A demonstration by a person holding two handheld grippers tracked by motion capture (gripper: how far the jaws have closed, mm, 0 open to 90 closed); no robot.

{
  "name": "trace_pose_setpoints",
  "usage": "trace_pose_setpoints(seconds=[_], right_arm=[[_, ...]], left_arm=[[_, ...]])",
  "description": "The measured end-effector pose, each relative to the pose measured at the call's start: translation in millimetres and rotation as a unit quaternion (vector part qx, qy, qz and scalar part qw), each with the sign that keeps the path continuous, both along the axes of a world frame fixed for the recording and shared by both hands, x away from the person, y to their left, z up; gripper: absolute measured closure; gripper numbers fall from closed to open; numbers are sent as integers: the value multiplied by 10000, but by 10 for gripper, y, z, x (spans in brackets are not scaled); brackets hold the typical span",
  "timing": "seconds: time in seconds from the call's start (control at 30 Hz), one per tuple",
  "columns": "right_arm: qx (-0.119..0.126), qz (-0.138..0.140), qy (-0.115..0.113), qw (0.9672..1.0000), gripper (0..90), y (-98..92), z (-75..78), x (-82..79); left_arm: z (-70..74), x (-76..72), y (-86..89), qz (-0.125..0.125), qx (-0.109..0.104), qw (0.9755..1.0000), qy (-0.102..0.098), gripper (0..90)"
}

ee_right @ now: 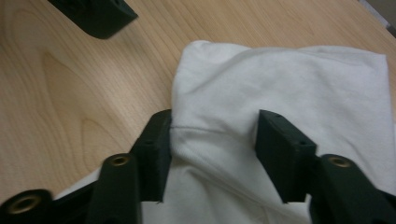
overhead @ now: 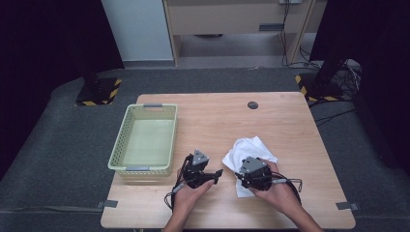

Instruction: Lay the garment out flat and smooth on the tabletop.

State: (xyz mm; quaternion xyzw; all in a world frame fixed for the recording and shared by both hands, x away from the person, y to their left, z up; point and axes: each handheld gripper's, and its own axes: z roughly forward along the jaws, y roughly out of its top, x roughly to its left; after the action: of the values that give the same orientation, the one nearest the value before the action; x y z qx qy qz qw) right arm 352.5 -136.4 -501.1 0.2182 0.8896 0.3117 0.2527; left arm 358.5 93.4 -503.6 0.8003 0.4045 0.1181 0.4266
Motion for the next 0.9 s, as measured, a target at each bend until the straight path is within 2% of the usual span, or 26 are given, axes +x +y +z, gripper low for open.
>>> trace_pose_setpoints(seconds=[0.03,0.1,0.13,0.27,0.5,0.7,0.83,0.9], right_arm=[[-56,-58,22,10000,614,4,7,17],[12,-141,64,9999,810,-14,66,53],[79,-166,65,9998,828,-26,92,63],[515,-361,106,9980,843,-102,278,103],[919,-528,-12,9944,849,-211,596,148],[1176,-668,-94,9908,851,-341,729,170],[1156,-657,-97,9911,851,-364,754,163],[1177,-660,-93,9908,851,-372,757,153]], left_arm=[[6,-2,-2,-4,-14,10000,-3,293],[22,-10,-18,-23,-40,10000,-26,293],[29,-14,-28,-36,-41,10000,-36,293],[38,-27,-90,-120,-21,9999,-70,293],[4,-42,-256,-326,-36,9994,-64,283],[-65,-33,-462,-560,-34,9984,-69,312],[-95,-31,-545,-681,-58,9976,-89,381],[-123,-24,-563,-705,-61,9974,-96,449]])
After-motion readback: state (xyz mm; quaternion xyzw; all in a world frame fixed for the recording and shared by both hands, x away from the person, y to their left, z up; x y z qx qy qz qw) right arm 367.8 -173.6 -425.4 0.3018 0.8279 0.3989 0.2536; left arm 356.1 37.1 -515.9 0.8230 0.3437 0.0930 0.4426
